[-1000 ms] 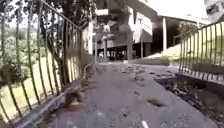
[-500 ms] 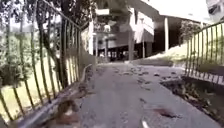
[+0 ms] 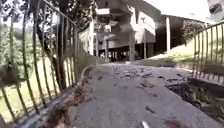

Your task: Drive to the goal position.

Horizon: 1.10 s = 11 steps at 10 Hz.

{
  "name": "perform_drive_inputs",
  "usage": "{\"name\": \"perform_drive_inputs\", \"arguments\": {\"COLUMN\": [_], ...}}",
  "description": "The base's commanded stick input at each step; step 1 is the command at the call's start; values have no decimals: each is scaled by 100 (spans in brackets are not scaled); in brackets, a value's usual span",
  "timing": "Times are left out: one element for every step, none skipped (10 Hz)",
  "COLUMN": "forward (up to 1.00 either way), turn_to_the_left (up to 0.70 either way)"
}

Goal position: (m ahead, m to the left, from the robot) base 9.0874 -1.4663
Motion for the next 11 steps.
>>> {"name": "perform_drive_inputs", "arguments": {"forward": [50,50,50,50,50,50,50,50,50,50,50], "turn_to_the_left": [0,0,0,0,0,0,0,0,0,0,0]}}
